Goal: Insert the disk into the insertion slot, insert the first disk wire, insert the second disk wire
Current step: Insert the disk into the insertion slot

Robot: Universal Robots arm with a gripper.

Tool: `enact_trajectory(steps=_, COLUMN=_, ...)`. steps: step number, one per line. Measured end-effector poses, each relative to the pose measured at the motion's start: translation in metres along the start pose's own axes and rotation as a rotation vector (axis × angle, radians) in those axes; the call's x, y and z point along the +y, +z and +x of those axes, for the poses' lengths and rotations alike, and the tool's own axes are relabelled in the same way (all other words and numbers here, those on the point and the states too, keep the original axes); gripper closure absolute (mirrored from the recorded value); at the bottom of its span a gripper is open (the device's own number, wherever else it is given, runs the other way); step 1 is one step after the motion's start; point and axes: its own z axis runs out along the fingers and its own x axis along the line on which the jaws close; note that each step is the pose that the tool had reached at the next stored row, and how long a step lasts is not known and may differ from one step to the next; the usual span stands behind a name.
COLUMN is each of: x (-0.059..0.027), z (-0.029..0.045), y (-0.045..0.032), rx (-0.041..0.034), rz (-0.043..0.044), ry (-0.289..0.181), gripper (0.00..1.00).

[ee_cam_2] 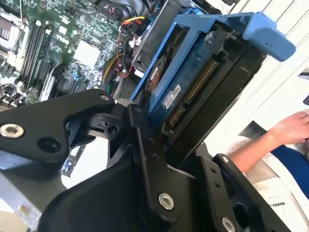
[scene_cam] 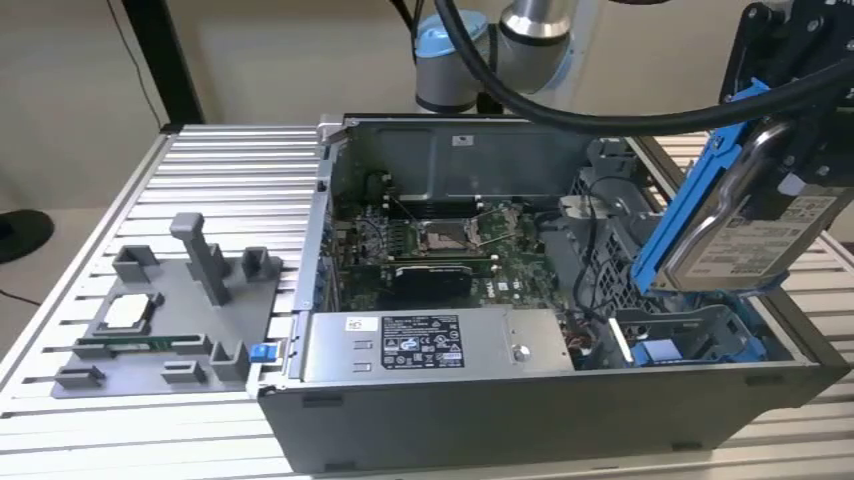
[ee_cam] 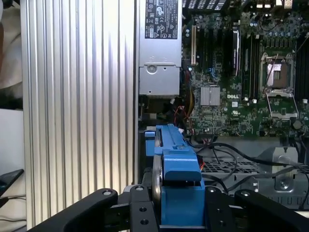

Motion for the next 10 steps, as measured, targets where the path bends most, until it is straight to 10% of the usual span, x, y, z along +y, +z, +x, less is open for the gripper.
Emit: enact_trajectory(steps=10, x=-0.0081, z=0.0016, y=0.0160, rx=-0.0028, rz=0.0013, ry=0.000, gripper=1.00)
